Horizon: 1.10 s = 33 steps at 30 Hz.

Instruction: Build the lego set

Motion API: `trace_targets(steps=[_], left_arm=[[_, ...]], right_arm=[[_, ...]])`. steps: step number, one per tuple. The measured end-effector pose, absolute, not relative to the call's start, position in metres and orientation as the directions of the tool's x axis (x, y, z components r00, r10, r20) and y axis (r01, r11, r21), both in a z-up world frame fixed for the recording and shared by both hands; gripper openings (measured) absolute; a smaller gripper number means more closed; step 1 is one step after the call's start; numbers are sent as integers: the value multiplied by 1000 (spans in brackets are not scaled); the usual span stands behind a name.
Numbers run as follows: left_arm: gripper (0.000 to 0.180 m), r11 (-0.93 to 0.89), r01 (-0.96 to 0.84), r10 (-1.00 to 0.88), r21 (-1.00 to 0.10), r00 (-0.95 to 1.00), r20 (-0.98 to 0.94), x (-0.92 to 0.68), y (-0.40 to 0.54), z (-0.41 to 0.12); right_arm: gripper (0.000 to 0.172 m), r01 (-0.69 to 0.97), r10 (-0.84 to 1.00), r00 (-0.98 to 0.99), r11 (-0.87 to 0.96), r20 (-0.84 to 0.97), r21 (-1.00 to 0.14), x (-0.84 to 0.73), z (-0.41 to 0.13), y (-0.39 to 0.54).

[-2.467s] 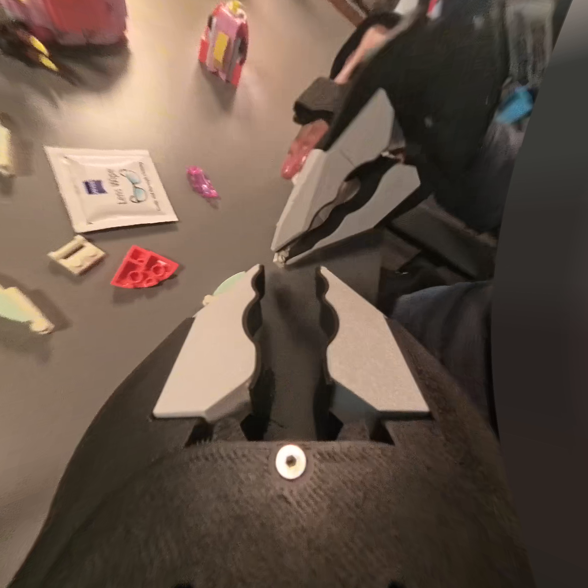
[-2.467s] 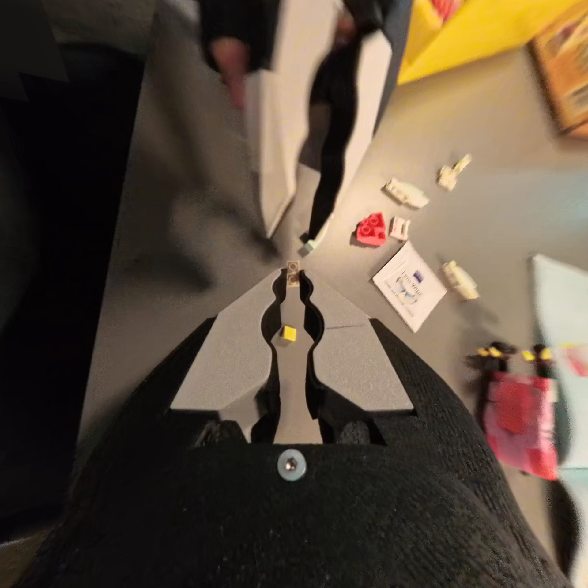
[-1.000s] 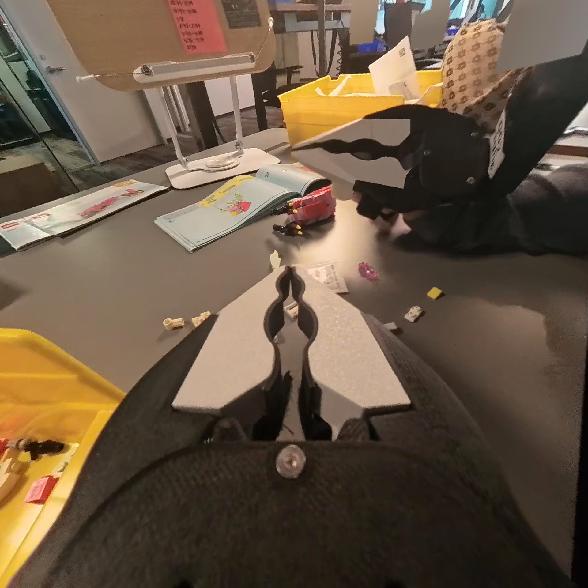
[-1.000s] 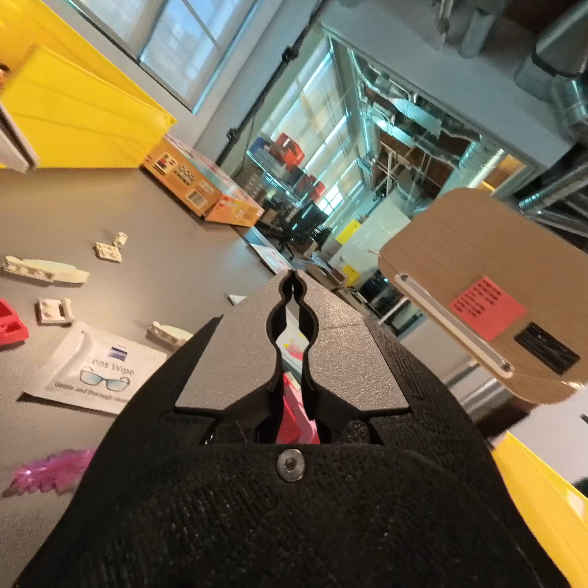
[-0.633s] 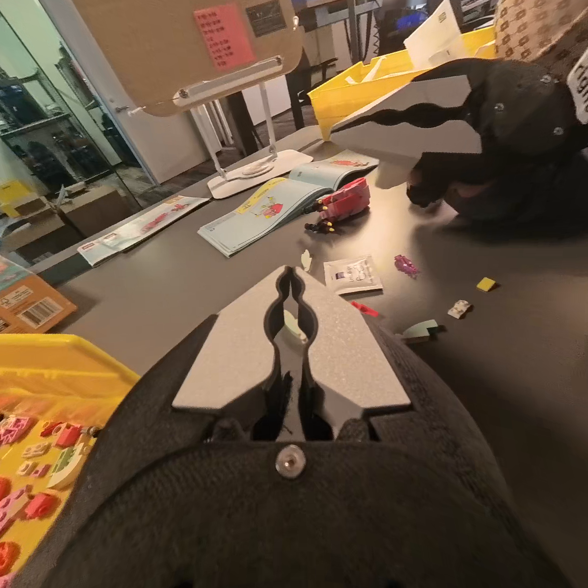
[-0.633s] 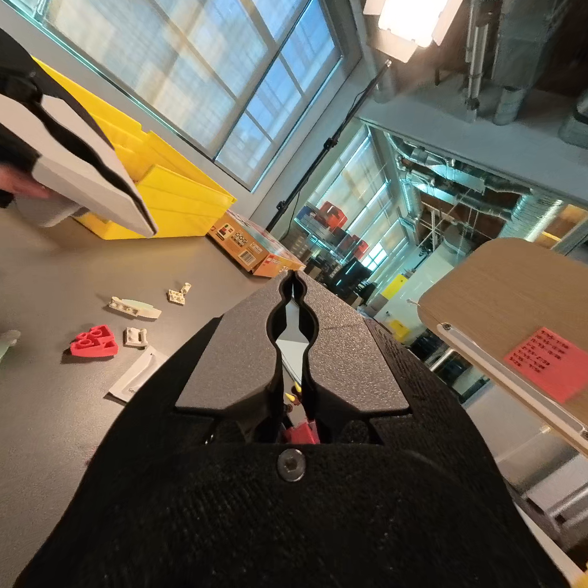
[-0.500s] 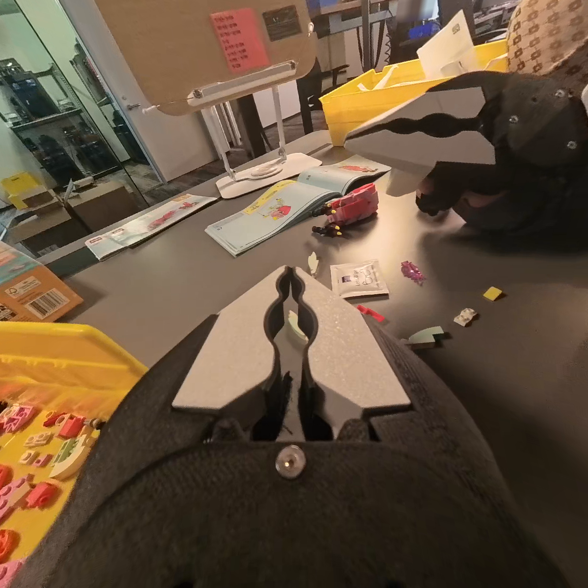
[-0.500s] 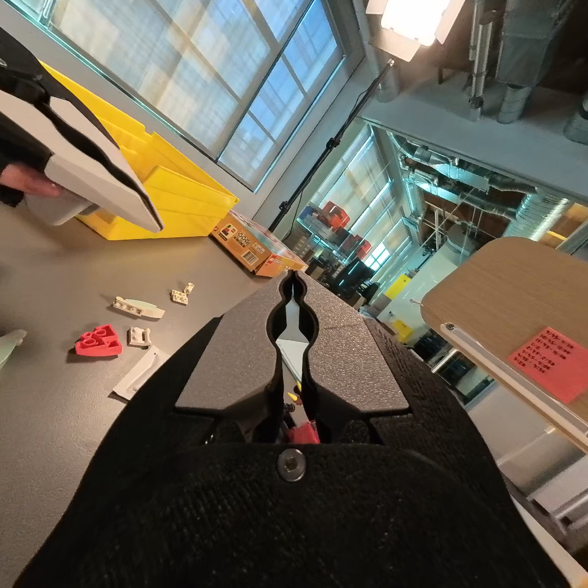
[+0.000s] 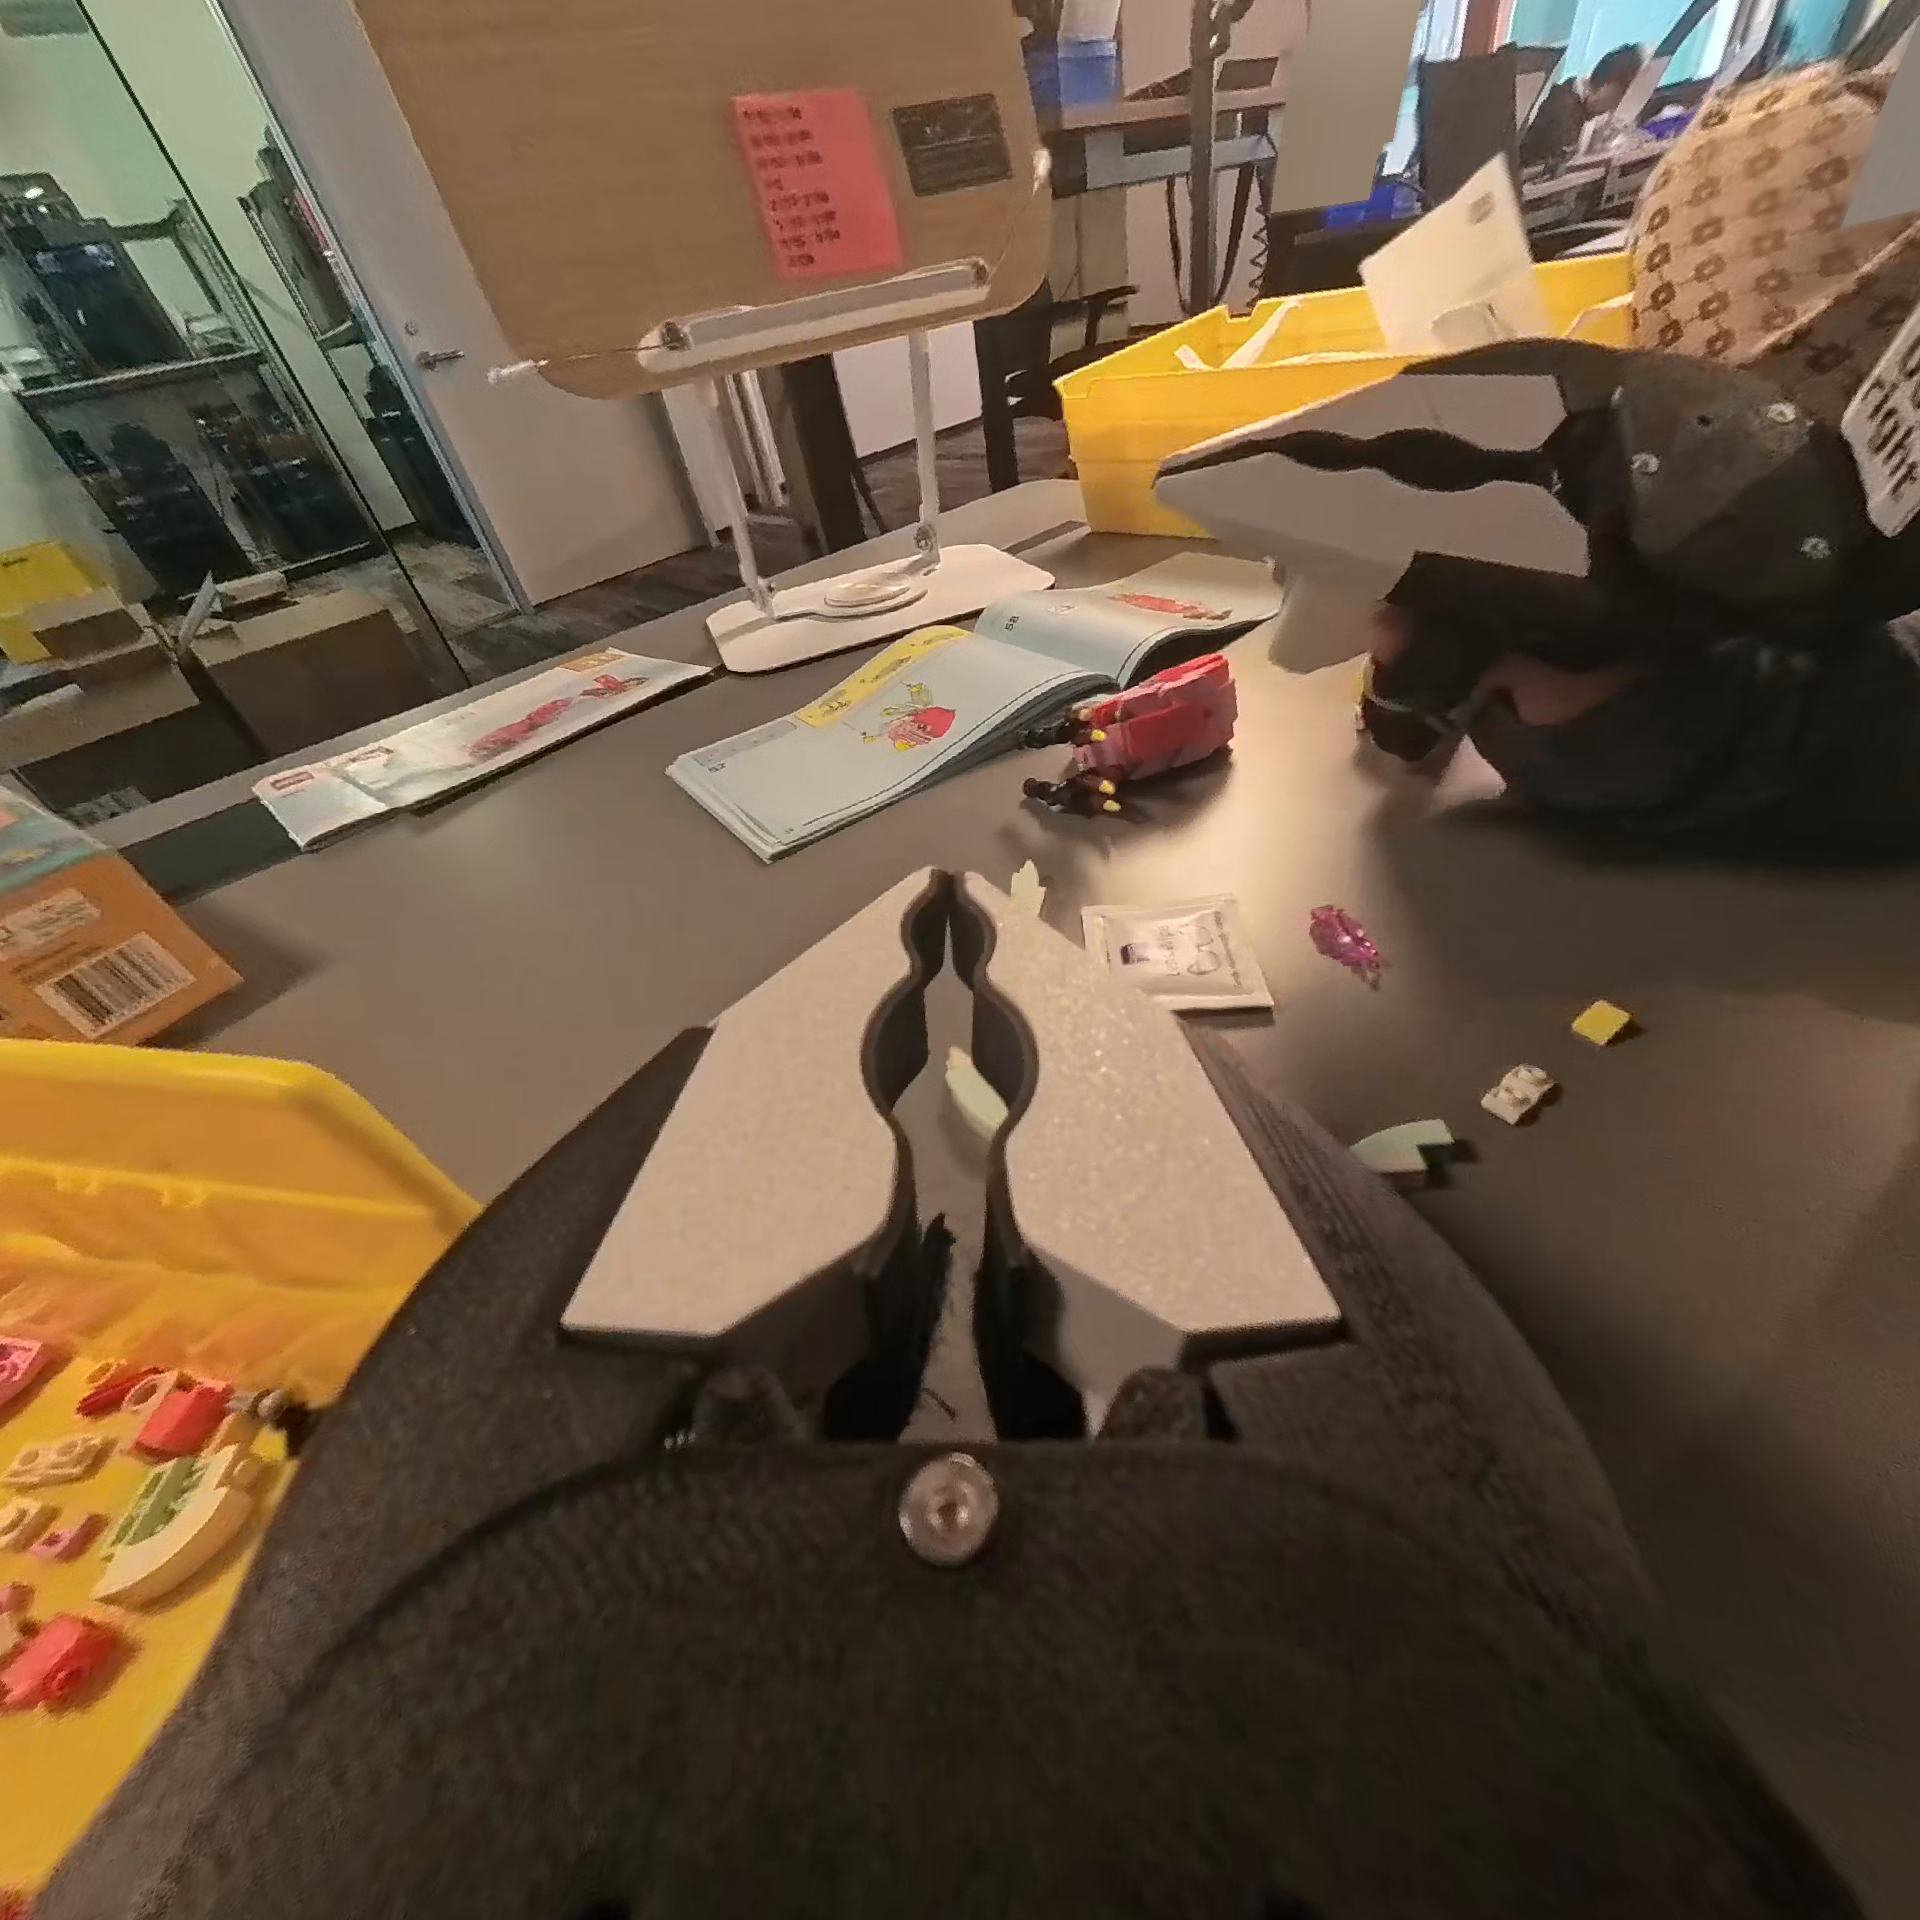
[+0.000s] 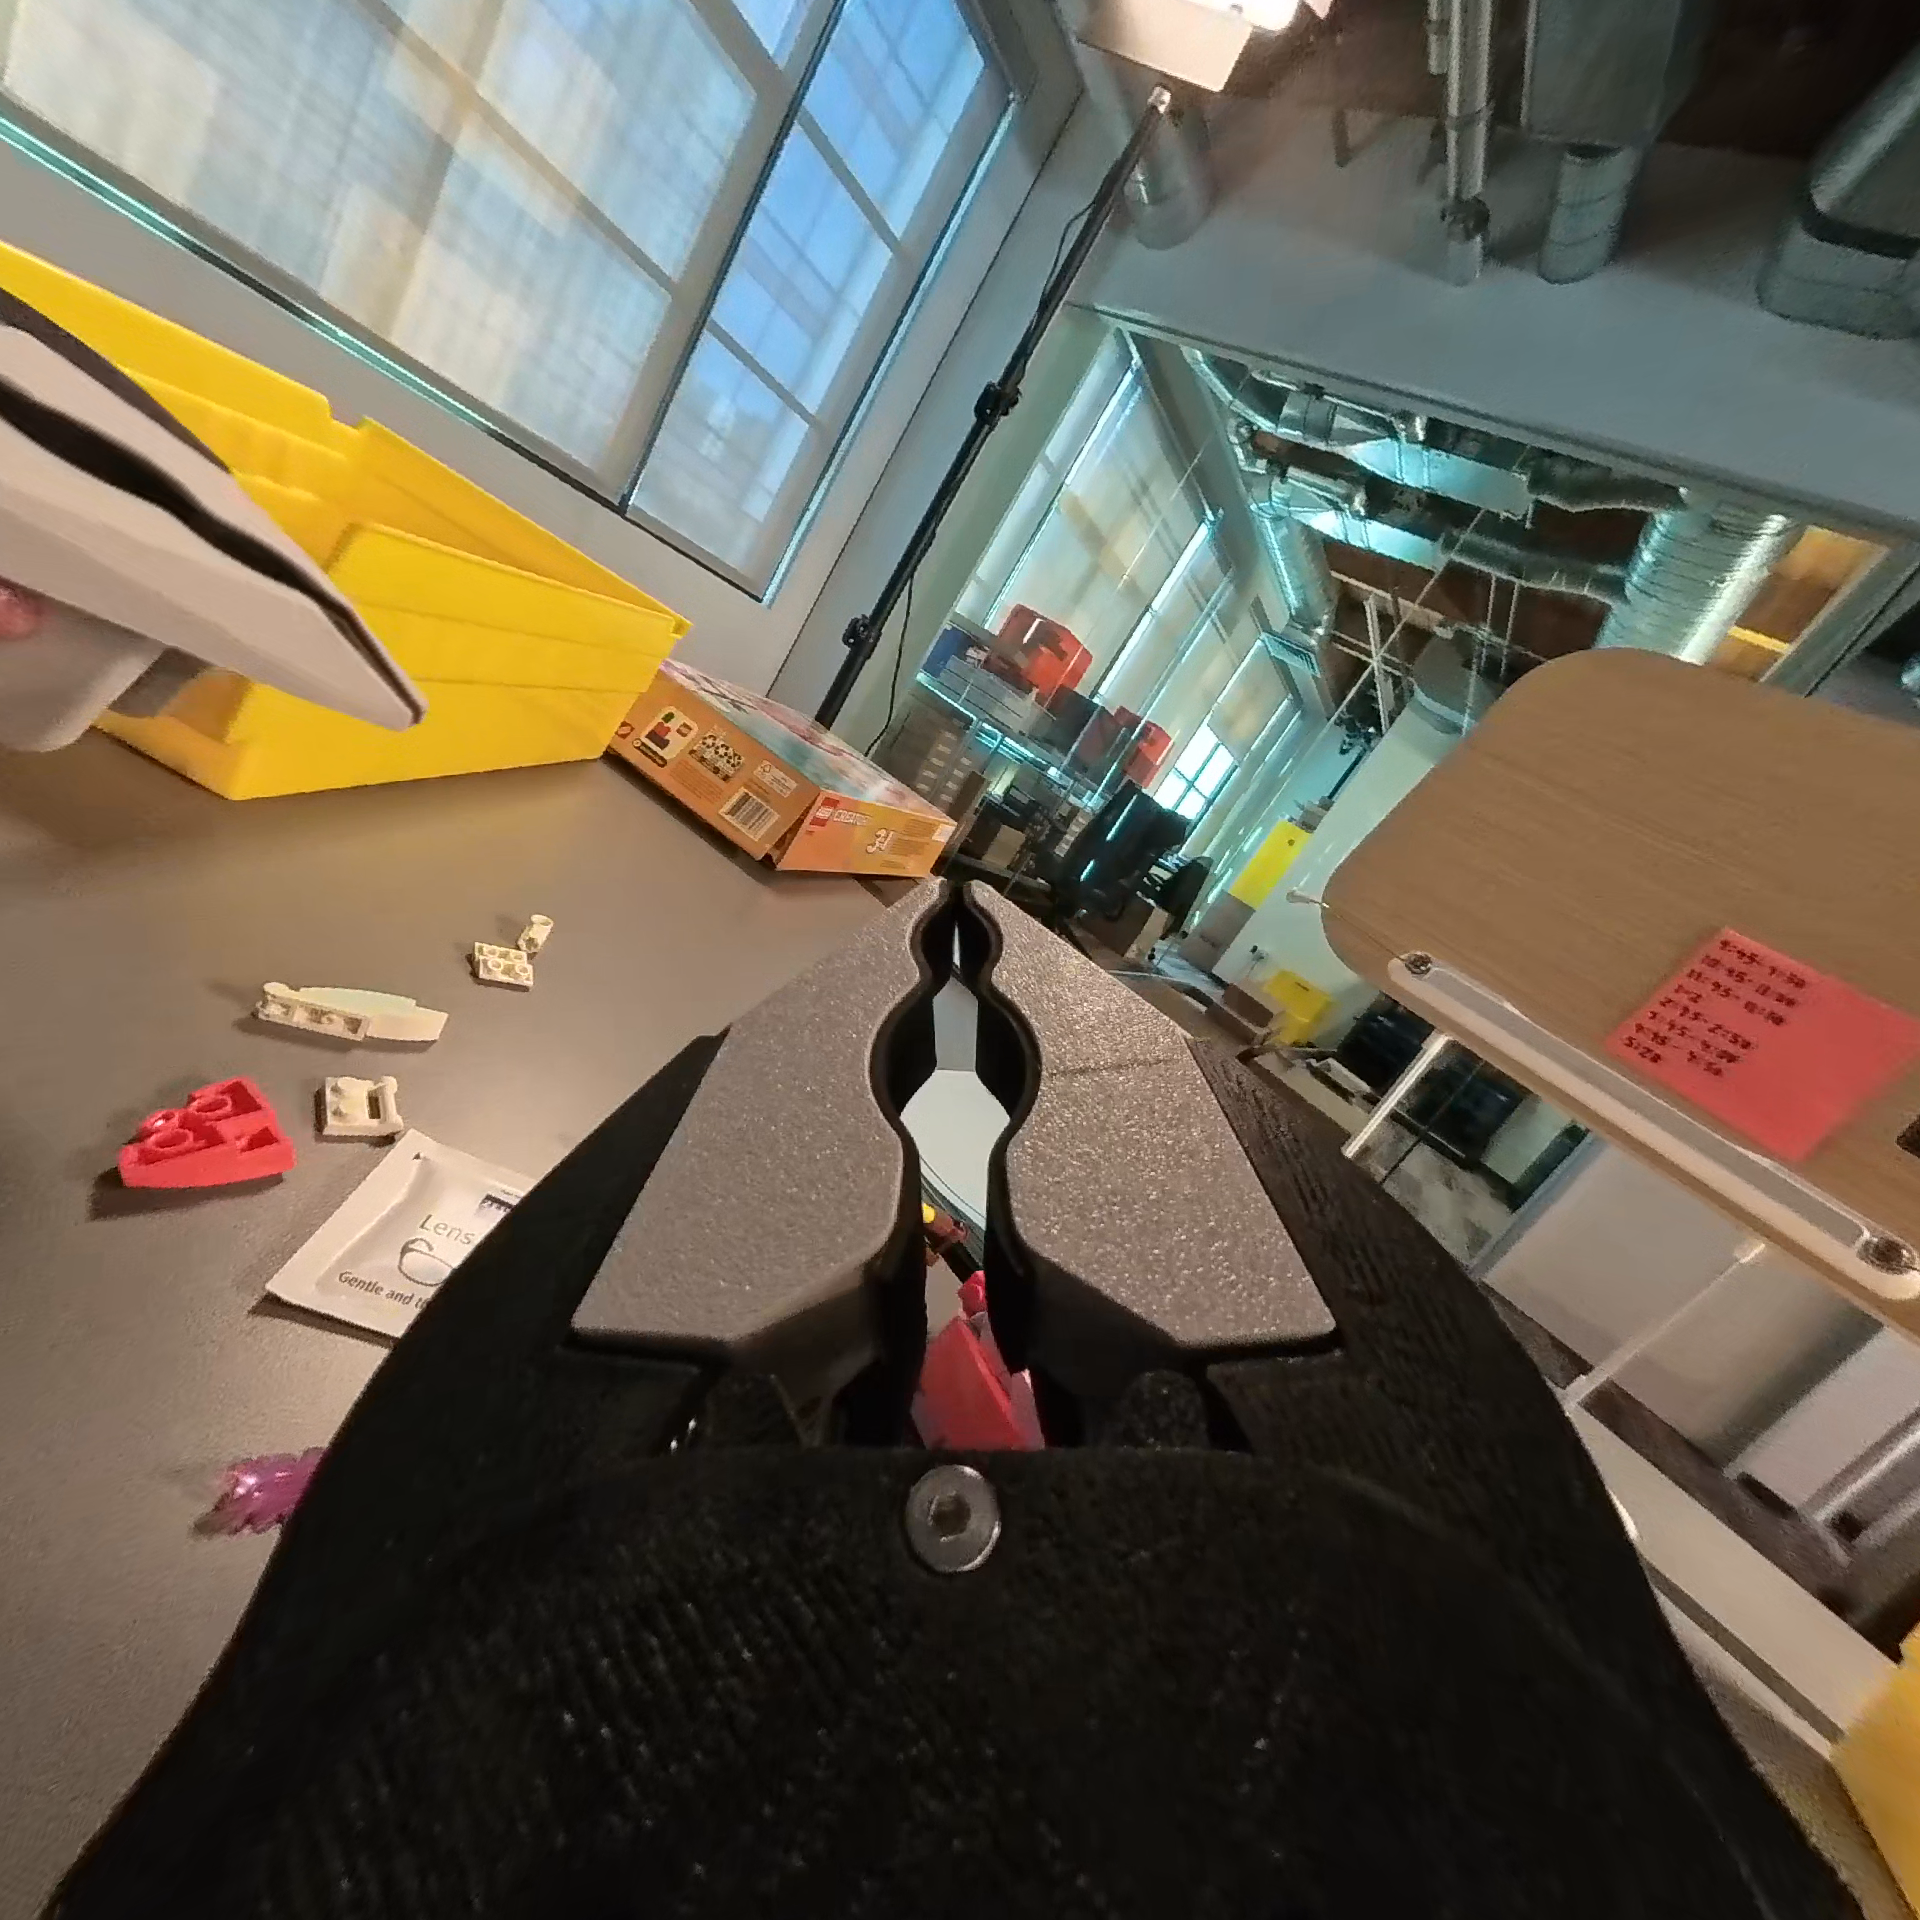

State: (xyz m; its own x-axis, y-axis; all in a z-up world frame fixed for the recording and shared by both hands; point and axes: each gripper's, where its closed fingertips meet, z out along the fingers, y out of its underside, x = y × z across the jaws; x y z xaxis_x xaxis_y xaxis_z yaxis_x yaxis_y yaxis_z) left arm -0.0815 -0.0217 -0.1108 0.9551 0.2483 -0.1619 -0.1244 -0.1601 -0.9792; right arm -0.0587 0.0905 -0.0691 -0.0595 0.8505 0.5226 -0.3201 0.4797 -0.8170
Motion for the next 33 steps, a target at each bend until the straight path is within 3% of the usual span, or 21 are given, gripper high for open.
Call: trace_targets(steps=[9, 33], left_arm=[[0, -67, -107, 216, -992, 969, -119, -81, -23, -99], [0, -218, -253, 133, -943, 949, -285, -65, -9, -120]], right_arm=[[0, -316, 845, -60, 488, 531, -813, -55, -71, 87], [0, -338, 824, -105, 497, 557, -799, -56, -72, 76]])
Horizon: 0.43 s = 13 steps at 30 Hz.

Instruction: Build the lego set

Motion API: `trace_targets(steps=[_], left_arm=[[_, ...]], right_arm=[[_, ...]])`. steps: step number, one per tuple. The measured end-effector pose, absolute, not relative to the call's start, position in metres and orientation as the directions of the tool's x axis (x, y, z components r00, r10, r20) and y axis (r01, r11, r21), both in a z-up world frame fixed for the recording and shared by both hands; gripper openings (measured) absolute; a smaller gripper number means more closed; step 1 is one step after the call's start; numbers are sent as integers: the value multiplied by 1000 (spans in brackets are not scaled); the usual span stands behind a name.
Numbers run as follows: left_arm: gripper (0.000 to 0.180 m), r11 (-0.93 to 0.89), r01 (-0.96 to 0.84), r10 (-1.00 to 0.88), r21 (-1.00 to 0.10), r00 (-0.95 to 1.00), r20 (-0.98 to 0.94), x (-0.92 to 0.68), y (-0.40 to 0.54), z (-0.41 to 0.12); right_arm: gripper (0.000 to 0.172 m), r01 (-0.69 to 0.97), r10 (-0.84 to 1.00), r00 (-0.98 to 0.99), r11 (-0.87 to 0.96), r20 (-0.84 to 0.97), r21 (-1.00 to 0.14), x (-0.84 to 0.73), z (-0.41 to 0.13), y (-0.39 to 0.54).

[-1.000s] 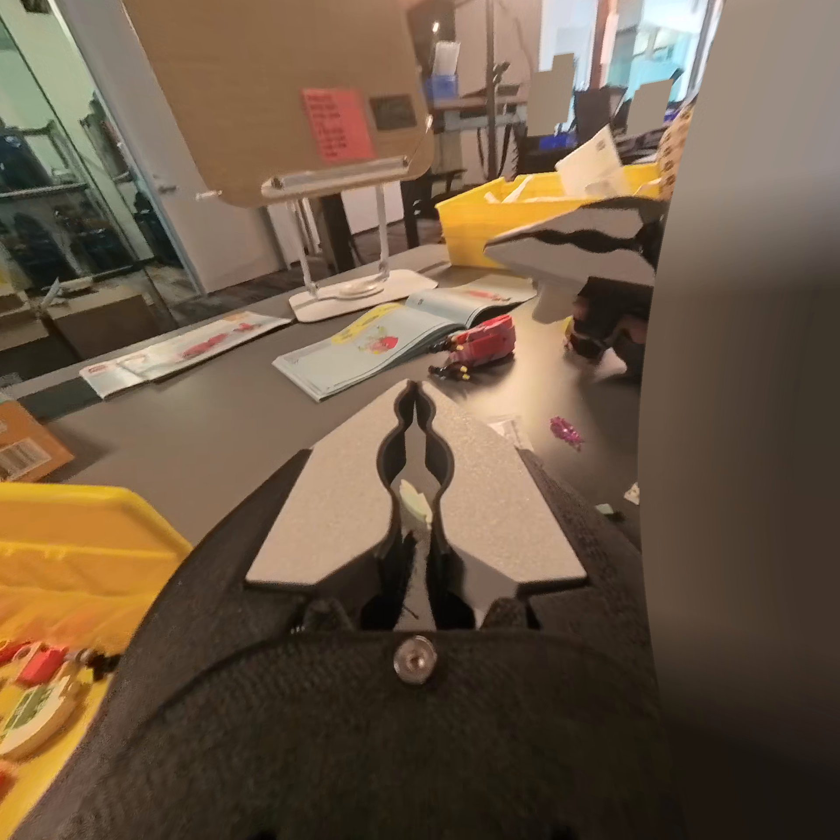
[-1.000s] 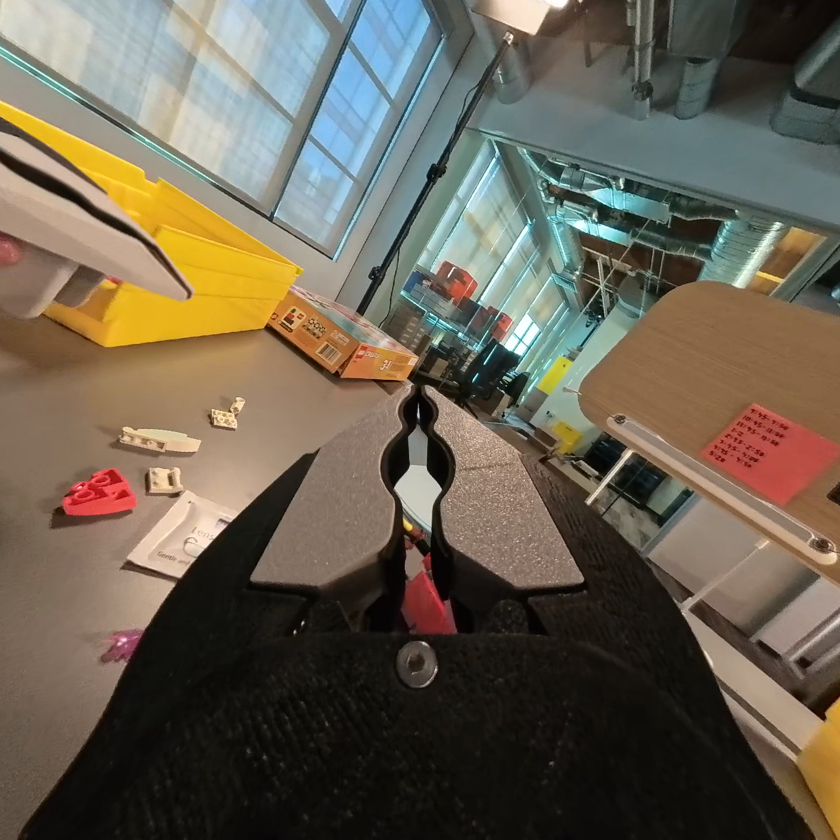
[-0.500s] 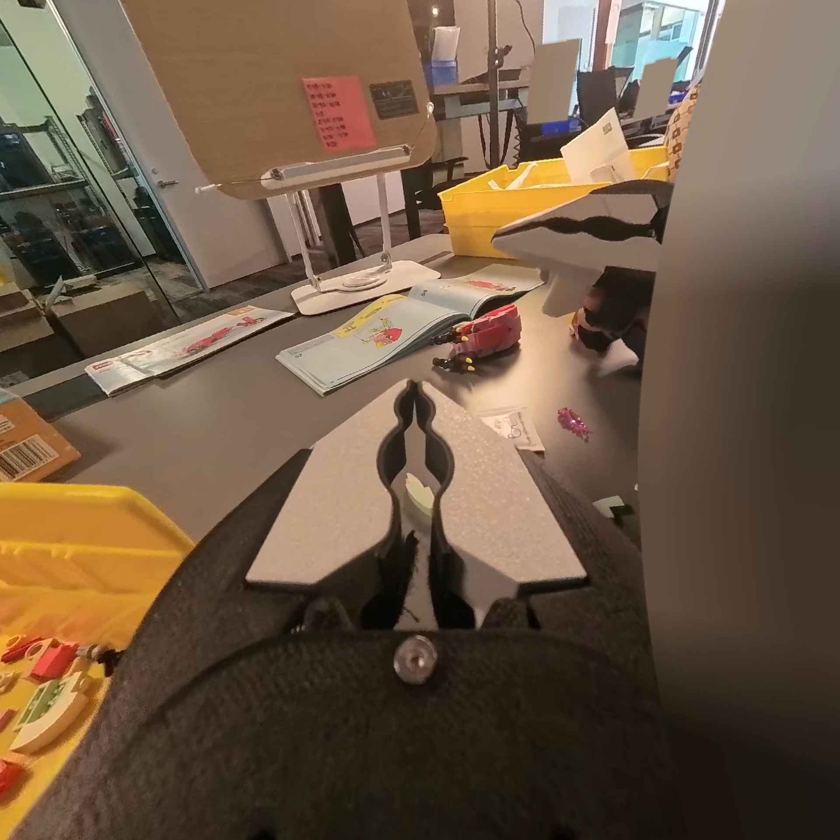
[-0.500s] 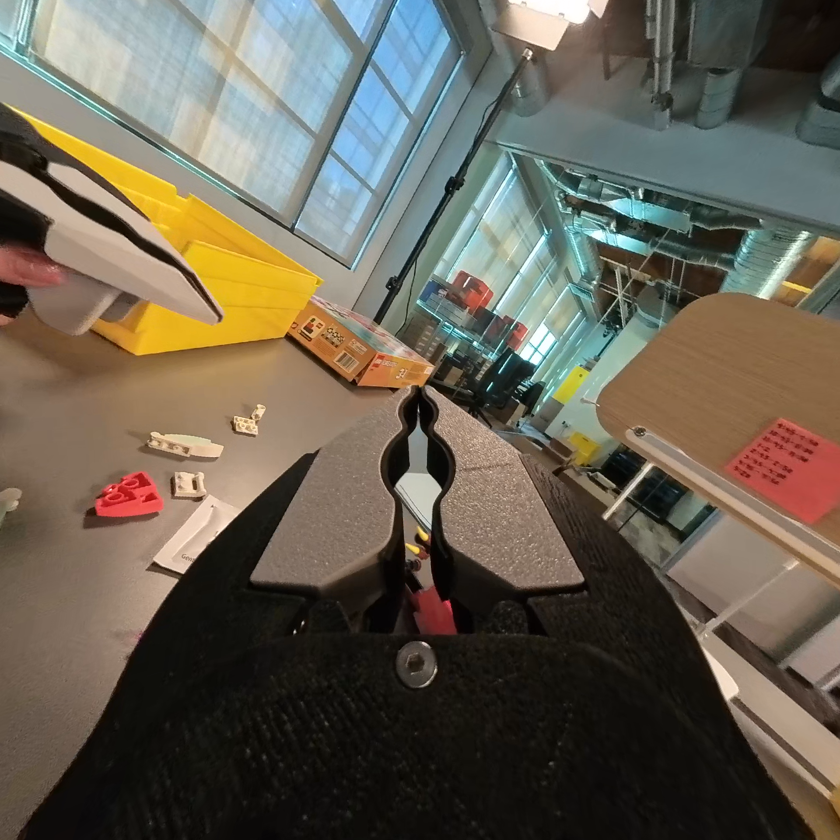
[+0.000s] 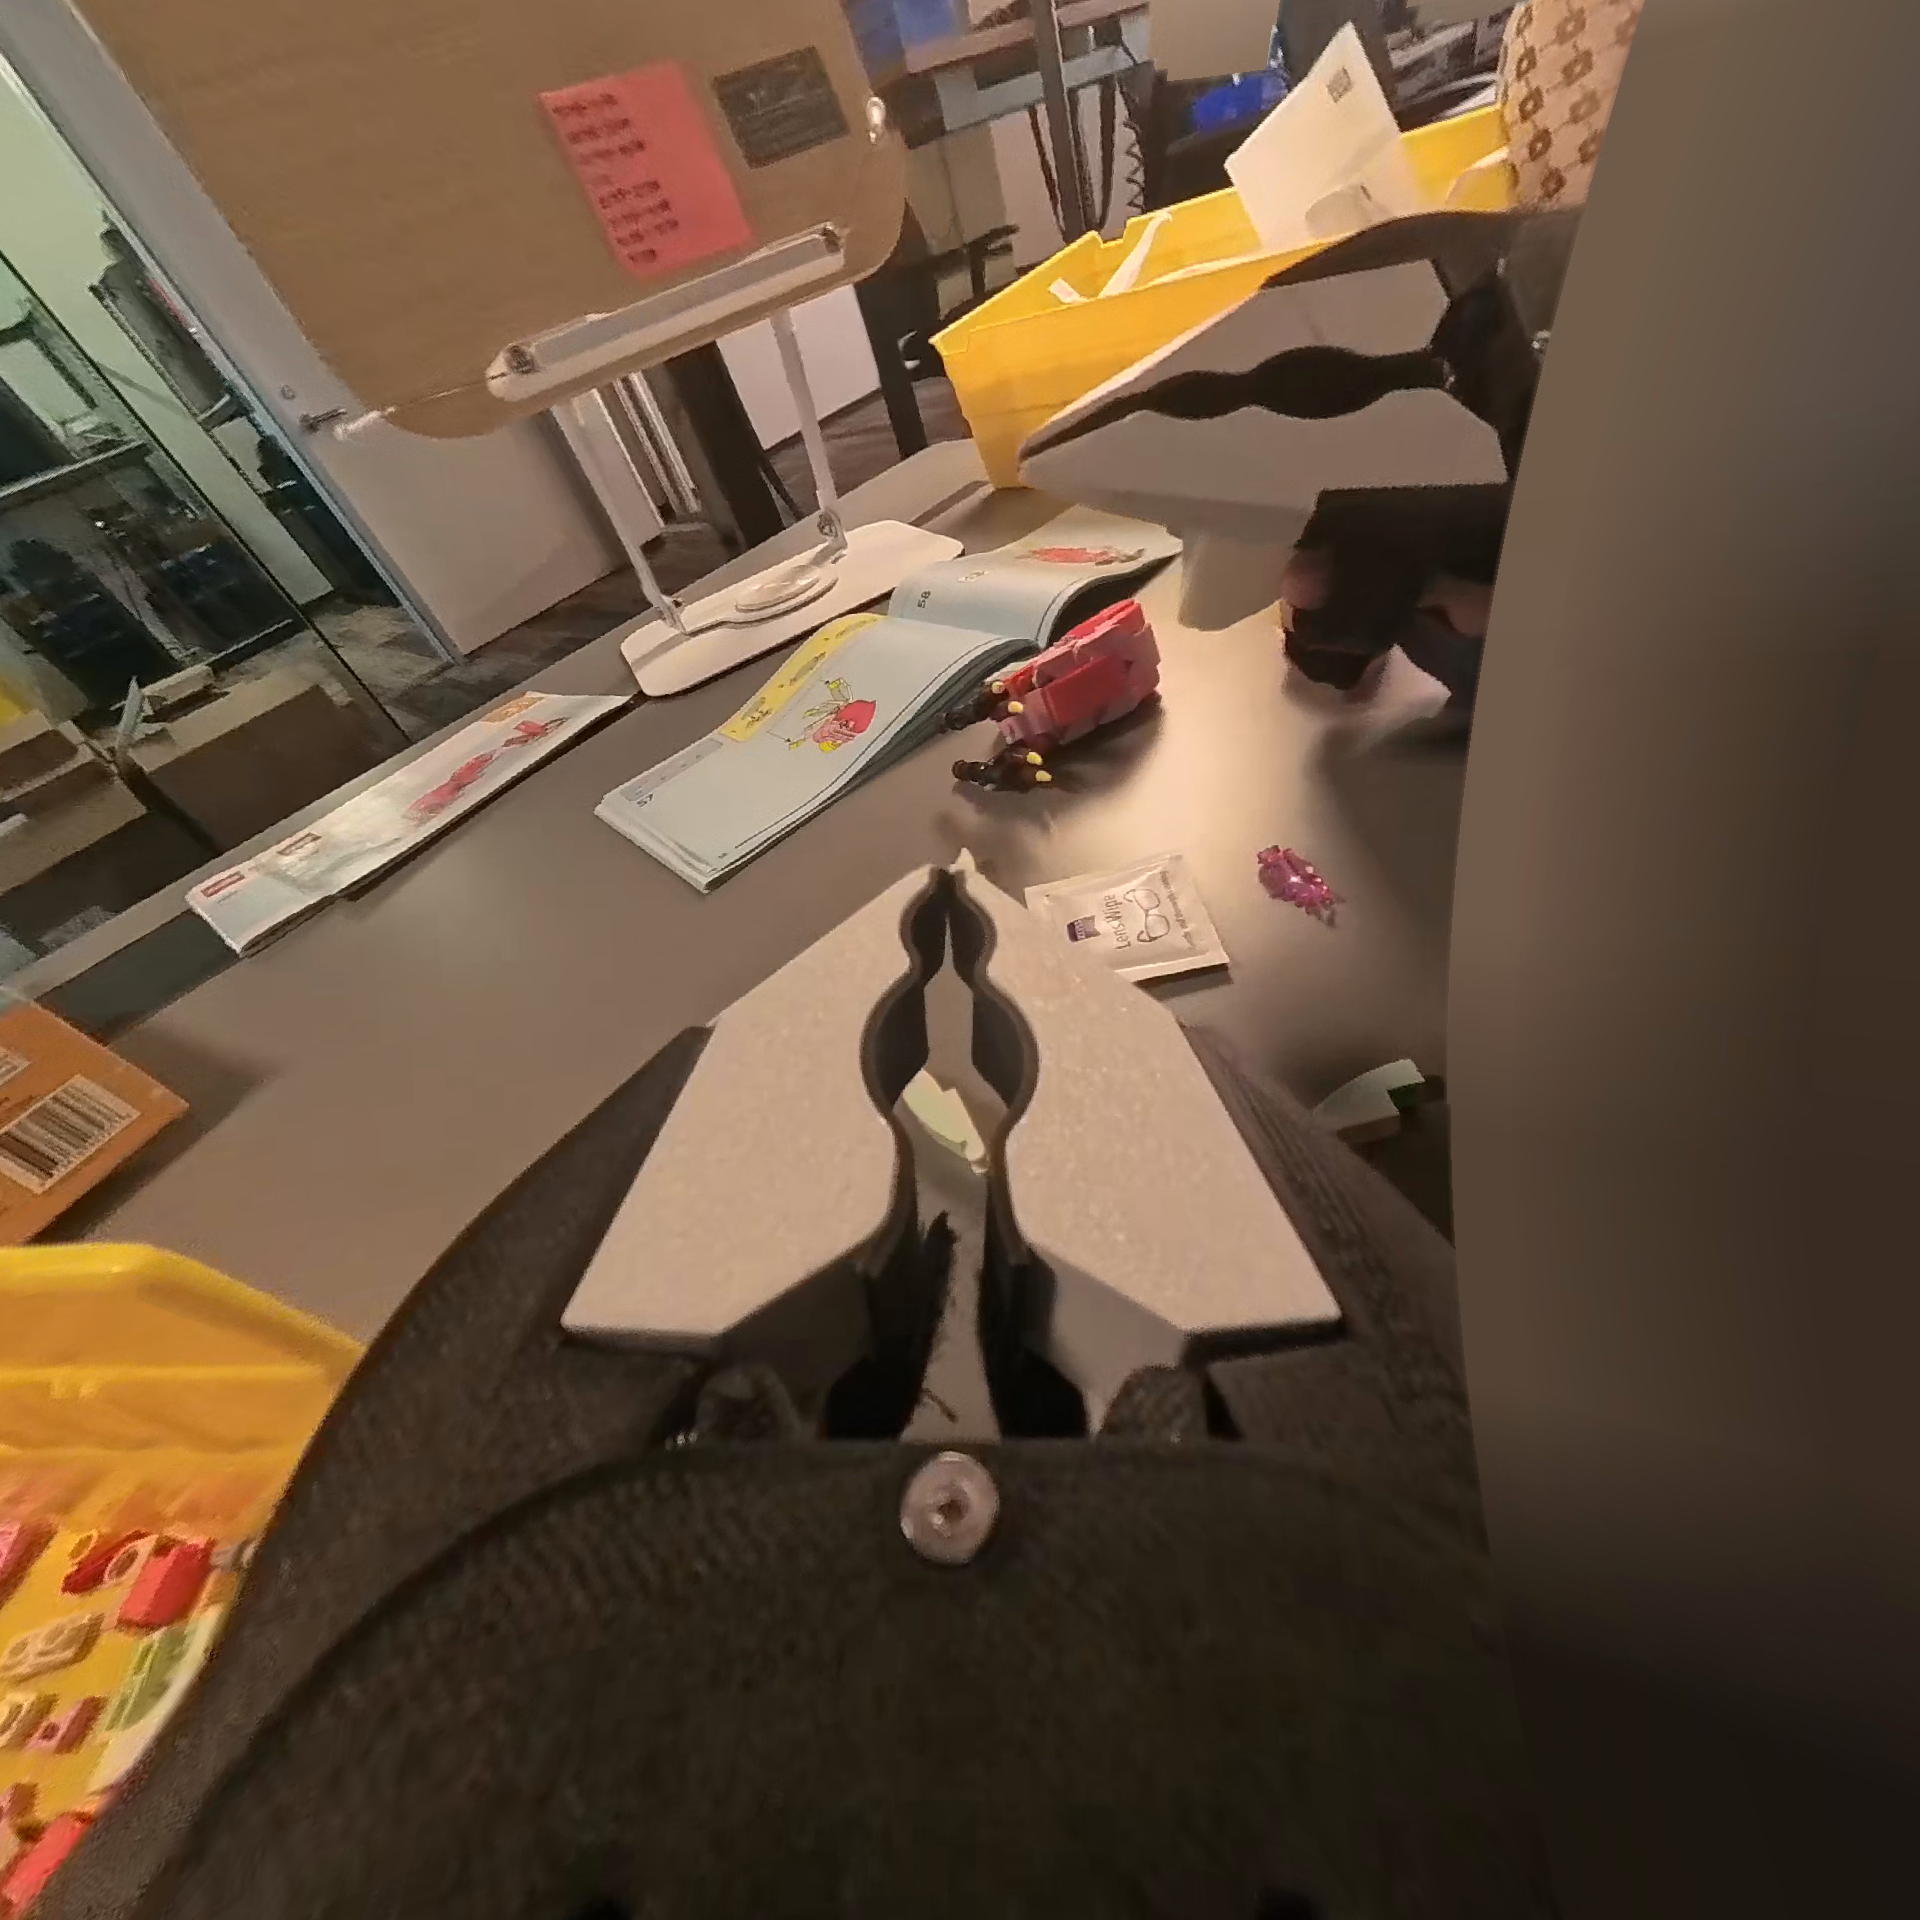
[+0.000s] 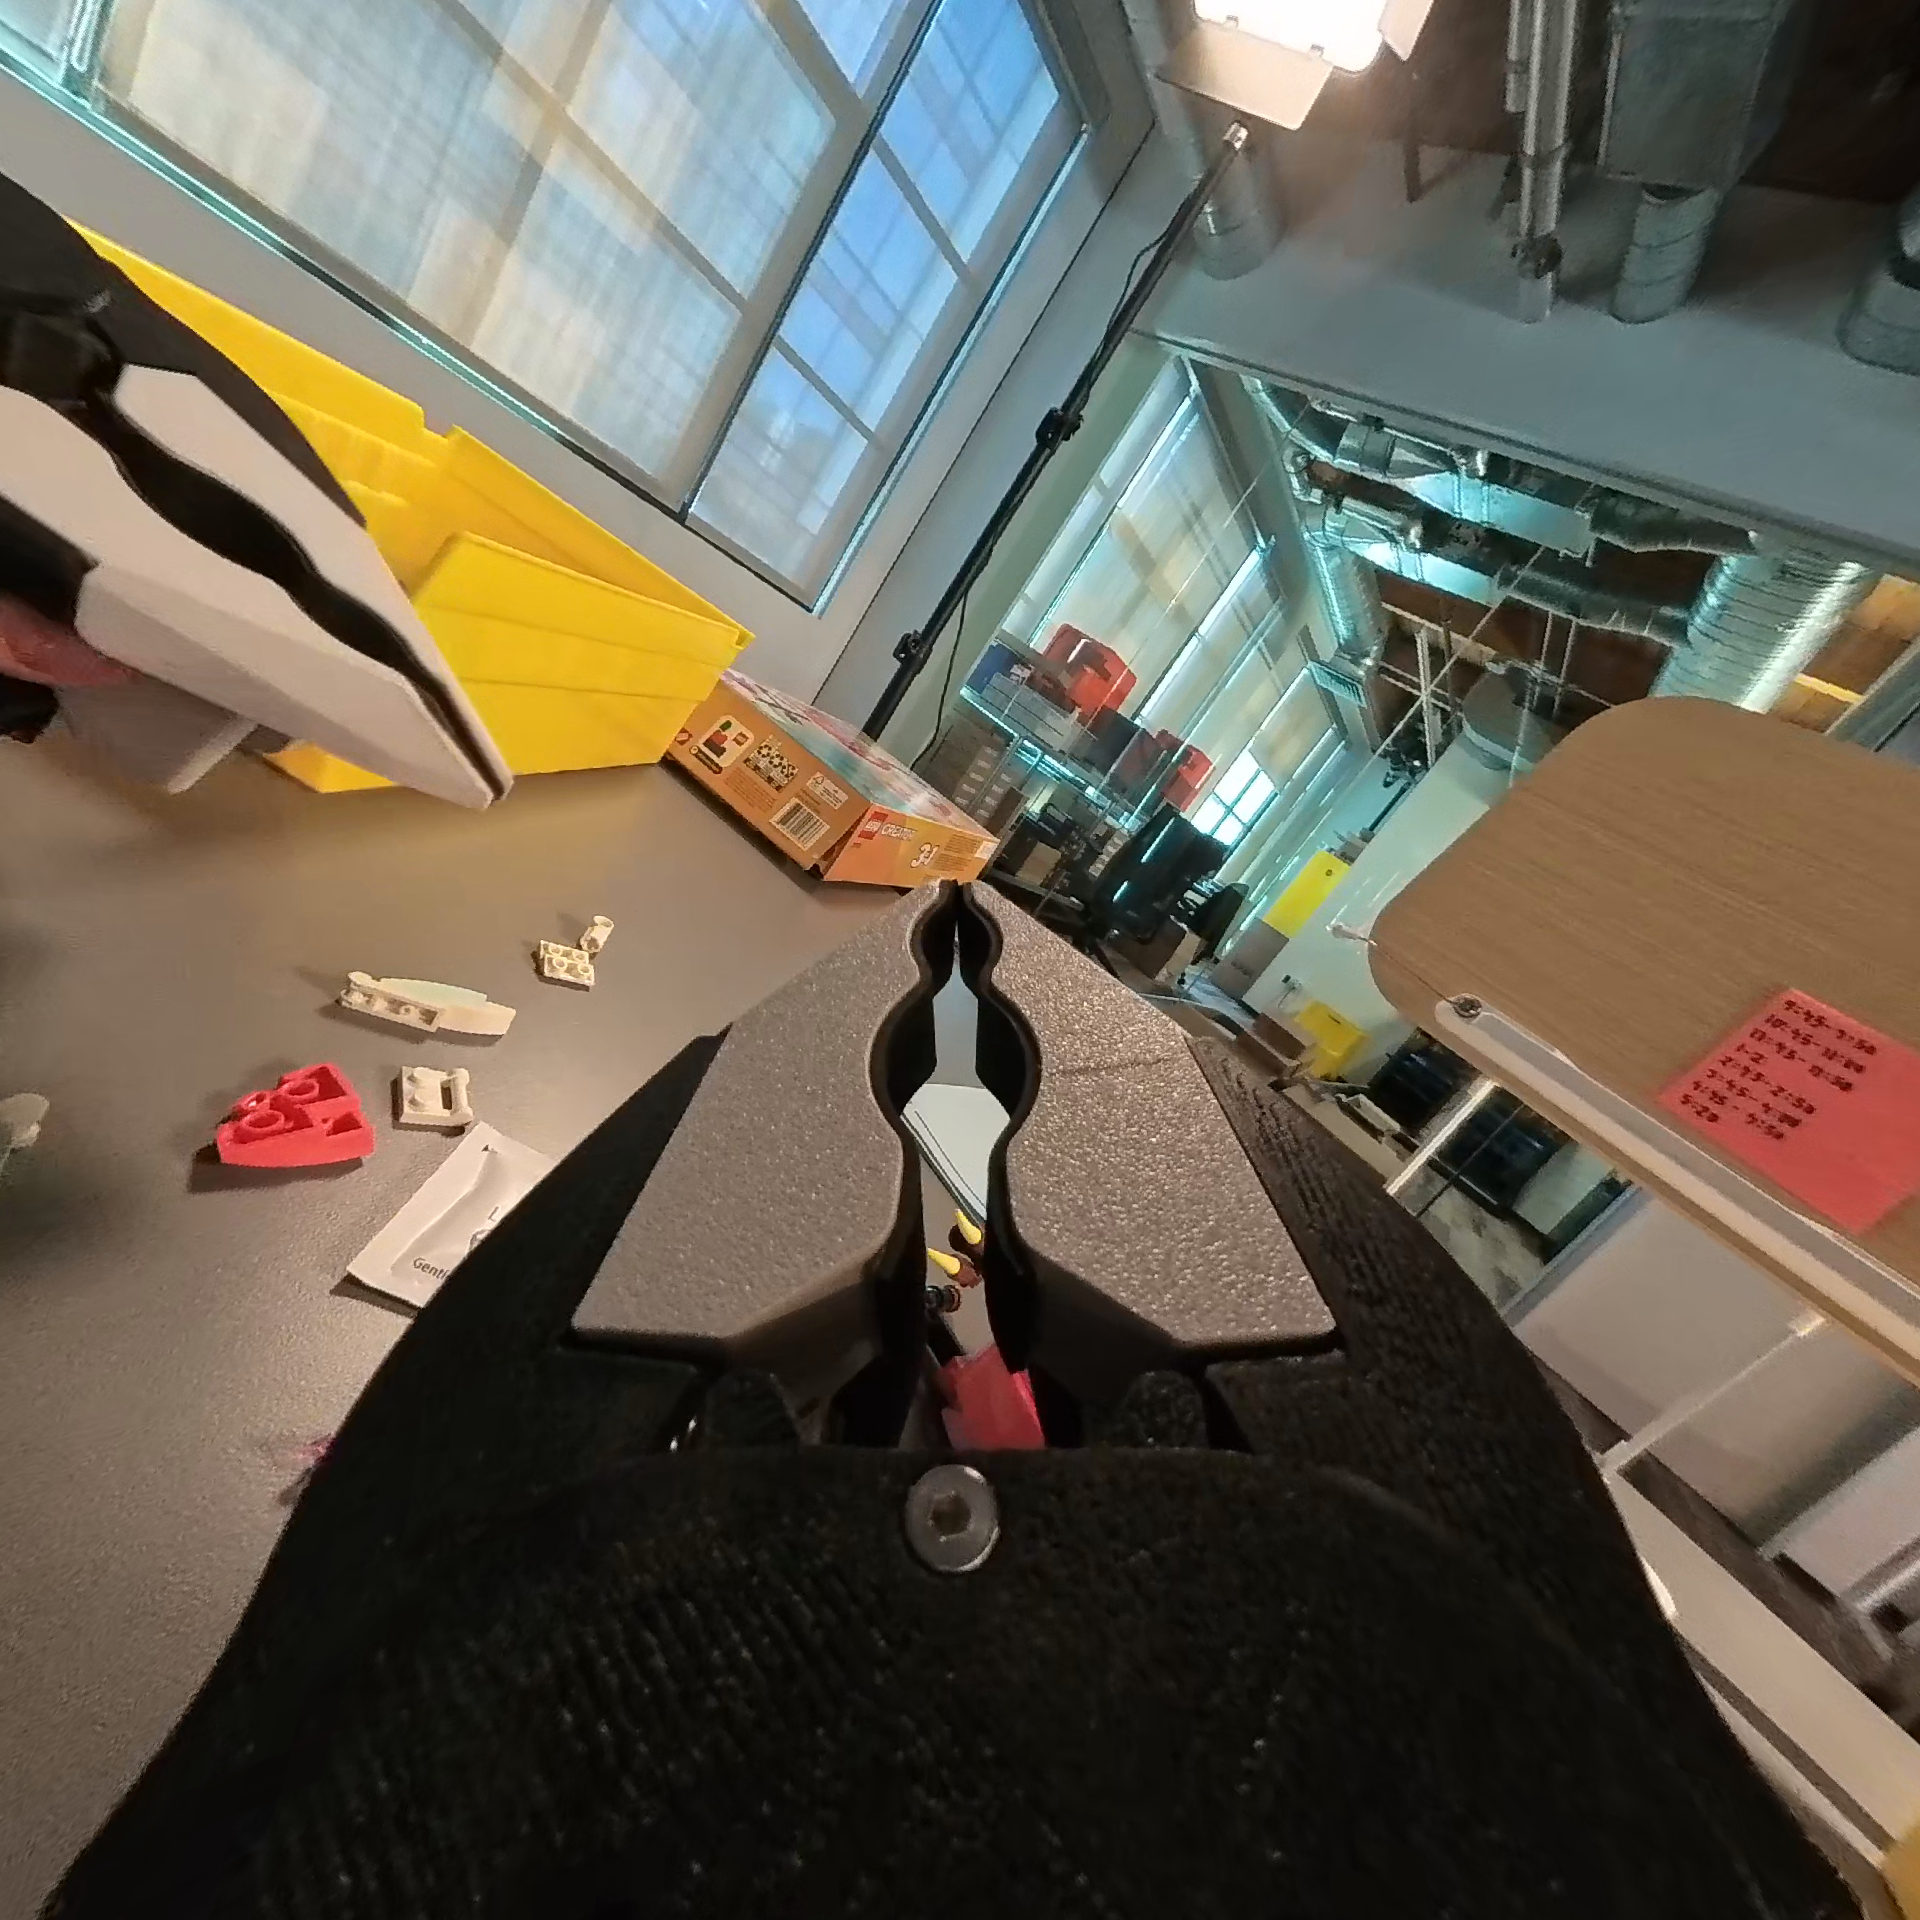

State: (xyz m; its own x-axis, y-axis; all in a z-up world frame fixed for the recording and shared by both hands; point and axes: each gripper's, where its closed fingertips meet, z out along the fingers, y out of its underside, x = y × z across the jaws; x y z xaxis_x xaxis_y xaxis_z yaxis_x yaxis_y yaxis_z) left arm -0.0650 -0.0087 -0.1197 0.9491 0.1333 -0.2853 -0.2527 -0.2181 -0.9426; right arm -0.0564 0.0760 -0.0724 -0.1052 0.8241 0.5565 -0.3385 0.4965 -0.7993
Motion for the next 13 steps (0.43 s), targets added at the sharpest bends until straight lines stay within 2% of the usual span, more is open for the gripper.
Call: trace_targets(steps=[13], left_arm=[[0, -288, -314, 137, -905, 921, -364, -64, -6, -128]], right_arm=[[0, -342, 815, -114, 504, 567, -793, -56, -73, 73]])
